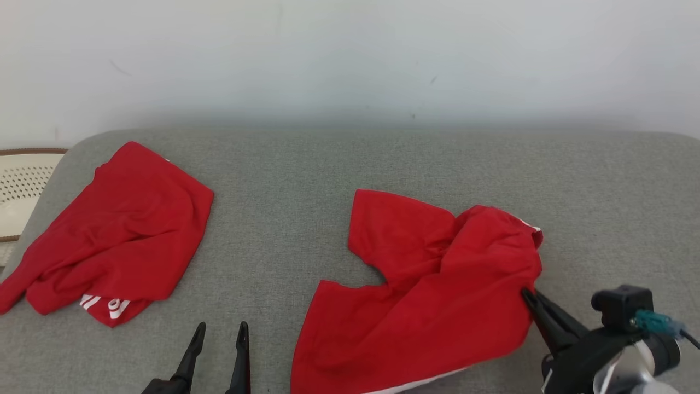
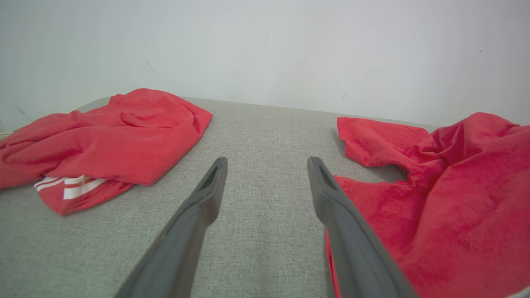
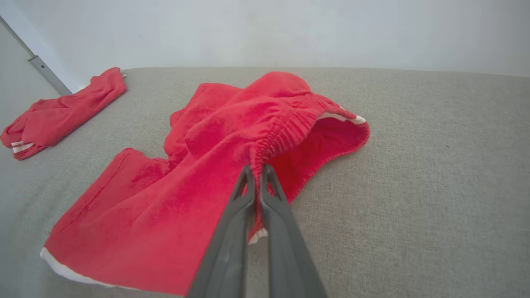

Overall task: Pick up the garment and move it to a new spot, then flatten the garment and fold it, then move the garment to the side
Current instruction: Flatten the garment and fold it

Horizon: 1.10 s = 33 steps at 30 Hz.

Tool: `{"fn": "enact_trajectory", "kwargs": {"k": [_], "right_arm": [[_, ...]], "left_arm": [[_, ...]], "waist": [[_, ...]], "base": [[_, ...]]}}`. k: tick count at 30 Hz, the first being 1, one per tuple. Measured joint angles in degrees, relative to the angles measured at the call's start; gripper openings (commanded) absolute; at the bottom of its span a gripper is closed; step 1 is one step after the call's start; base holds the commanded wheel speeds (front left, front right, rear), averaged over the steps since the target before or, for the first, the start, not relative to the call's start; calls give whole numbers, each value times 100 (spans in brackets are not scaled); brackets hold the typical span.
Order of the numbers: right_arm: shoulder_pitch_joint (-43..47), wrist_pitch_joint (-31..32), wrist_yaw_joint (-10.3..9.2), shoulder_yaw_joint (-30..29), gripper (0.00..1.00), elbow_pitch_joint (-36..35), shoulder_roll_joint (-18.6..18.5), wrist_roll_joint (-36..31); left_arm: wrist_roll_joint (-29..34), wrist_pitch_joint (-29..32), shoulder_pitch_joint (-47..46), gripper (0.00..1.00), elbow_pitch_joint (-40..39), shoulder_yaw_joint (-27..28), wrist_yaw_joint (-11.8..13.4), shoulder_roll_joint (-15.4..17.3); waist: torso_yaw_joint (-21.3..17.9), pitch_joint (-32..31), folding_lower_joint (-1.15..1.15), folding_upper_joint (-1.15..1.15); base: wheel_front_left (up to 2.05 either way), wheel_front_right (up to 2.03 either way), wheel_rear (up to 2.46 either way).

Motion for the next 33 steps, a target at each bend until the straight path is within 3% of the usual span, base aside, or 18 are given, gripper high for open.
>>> {"fn": "enact_trajectory", "kwargs": {"k": [4,11,23,24,26,33], "right_arm": [[-427,76,0,-19,0,458,219,-389],[-1081,-65,0,24,0,1385,479,-513],[-1996,-977,0,355,0,3396,853,-610],[-2052,-1081,0,368,17,3508,877,-595],[-2143,-1259,0,422,100,3698,895,-583],[-2209,-1889,0,363,100,4040,805,-627]], "left_arm": [[1,0,-29,100,26,-36,-37,0],[0,0,-69,100,64,-98,-38,-1],[-19,0,-129,100,80,-211,-31,-2],[-19,0,-129,100,81,-213,-31,-1],[-19,0,-130,100,81,-211,-30,-1],[-19,0,-119,100,69,-151,12,-1]], "waist": [[99,17,0,0],[277,48,0,0],[606,130,0,0],[619,133,0,0],[628,134,0,0],[496,97,0,0]], "base": [[0,0,0],[0,0,0],[0,0,0],[0,0,0],[0,0,0],[0,0,0]]}}
